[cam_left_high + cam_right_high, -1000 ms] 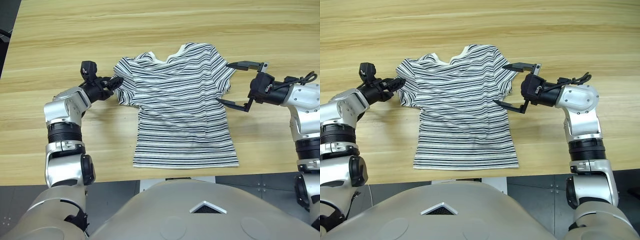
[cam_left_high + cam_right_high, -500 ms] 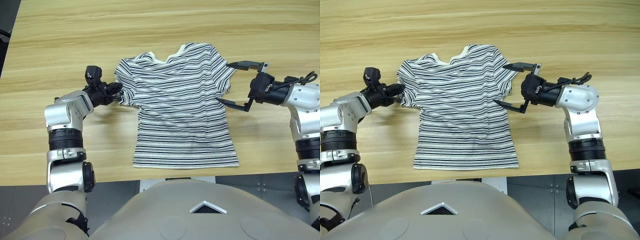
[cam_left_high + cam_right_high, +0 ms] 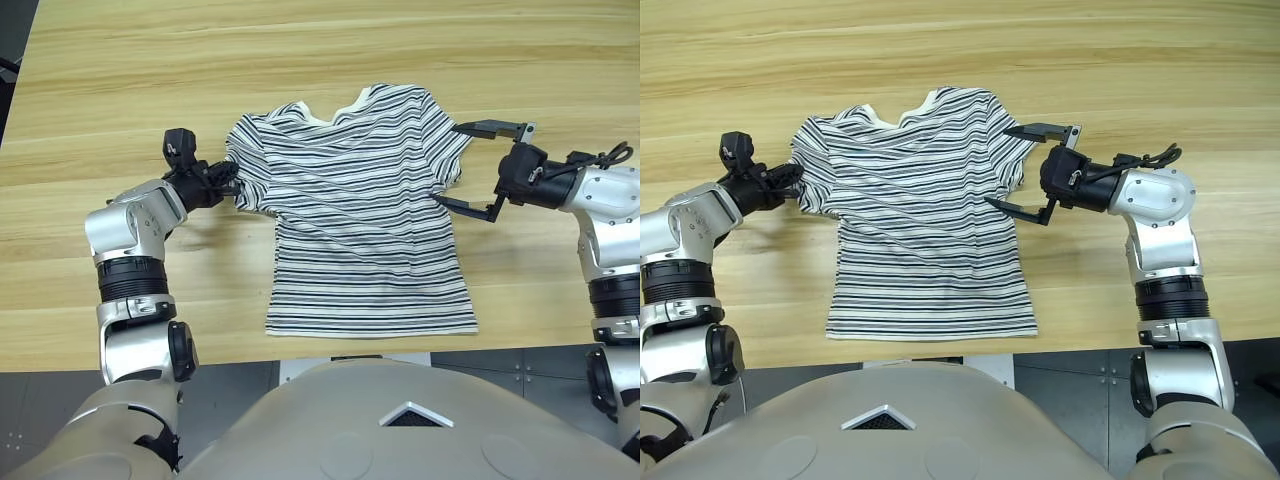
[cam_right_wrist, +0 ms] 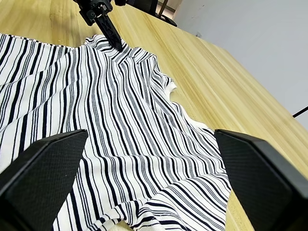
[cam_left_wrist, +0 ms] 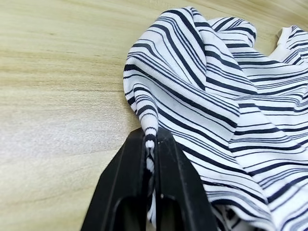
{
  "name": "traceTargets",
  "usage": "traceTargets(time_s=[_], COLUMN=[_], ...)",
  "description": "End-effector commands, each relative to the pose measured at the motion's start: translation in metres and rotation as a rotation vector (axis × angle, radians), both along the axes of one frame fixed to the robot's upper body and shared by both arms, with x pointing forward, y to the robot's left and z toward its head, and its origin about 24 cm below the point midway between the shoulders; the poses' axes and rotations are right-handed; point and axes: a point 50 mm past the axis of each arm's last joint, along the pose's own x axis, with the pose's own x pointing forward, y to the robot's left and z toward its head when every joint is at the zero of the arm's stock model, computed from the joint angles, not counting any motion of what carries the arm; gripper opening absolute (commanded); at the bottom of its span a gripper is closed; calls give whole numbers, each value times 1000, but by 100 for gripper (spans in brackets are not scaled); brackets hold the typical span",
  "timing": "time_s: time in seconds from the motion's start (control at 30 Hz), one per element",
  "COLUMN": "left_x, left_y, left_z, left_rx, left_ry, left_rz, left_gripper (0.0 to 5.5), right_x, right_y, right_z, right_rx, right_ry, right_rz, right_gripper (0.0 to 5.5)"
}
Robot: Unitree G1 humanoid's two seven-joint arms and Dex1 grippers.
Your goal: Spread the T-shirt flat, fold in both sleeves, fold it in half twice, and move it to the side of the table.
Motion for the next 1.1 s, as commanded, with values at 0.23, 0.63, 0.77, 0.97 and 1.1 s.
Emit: traceTargets(time_s=[0.23,0.63,0.77,0.97,1.1], left_x=[8,18,23,30,30], left_y=[-13,-51,-69,-93,-107], left_z=[42,50,48,41,23], left_rx=[-16,-66,-84,-109,-87], left_ry=[-129,-155,-155,-135,-79], left_rz=[-49,-144,-193,-245,-285], left_gripper=[11,11,11,11,66], right_x=[4,5,6,5,5], right_y=[4,8,8,9,11], right_z=[3,0,0,-3,-3], right_rx=[-5,1,2,7,13], right_ry=[-16,-17,-20,-17,-19], right_rz=[3,13,13,13,17], right_gripper=[486,486,486,486,486])
